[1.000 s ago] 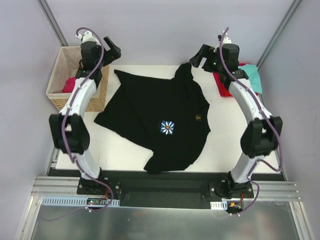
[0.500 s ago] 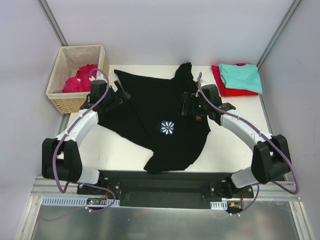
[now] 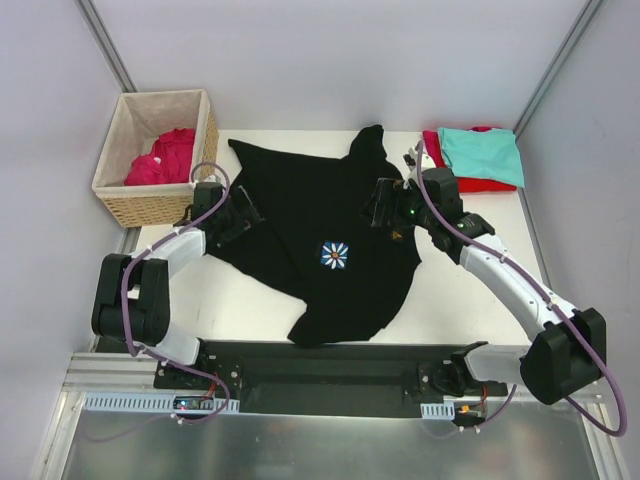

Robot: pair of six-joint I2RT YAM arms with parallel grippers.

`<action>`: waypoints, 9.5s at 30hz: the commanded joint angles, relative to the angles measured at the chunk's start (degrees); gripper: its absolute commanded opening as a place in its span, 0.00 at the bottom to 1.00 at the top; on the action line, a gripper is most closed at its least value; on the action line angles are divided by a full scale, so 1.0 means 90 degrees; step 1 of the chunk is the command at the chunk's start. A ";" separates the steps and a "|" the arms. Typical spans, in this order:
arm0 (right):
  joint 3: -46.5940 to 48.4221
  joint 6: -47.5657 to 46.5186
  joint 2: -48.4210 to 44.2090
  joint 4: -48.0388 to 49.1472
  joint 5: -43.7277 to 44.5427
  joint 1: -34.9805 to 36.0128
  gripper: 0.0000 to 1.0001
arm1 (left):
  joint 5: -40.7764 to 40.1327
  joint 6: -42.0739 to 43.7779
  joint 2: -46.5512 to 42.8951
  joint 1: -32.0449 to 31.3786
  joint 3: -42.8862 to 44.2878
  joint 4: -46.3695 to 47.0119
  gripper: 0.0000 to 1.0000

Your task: Fold and stack the t-shirts

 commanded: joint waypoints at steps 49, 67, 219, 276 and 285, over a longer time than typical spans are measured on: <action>0.7740 0.2842 0.7742 0.1552 -0.3619 0.0361 0.97 | -0.1293 -0.1055 -0.3514 -0.0144 -0.1527 -0.1773 0.99; 0.6823 0.3099 0.8193 0.1895 -0.3260 0.0185 0.97 | -0.1576 -0.1182 -0.0954 -0.0857 -0.1195 -0.0034 0.99; 0.1148 0.1360 0.4072 -0.0497 -0.0065 -0.0987 0.97 | -0.0151 -0.0694 0.2023 -0.1443 0.1157 0.0278 0.99; 0.1973 0.0481 0.1293 -0.1816 -0.0124 -0.0842 0.97 | 0.1363 -0.0273 -0.0951 -0.1169 0.2049 -0.0833 0.99; -0.1405 0.0998 -0.2516 -0.3025 0.0980 0.0097 0.97 | 0.1284 -0.0586 -0.3861 -0.1267 -0.0849 -0.1264 0.99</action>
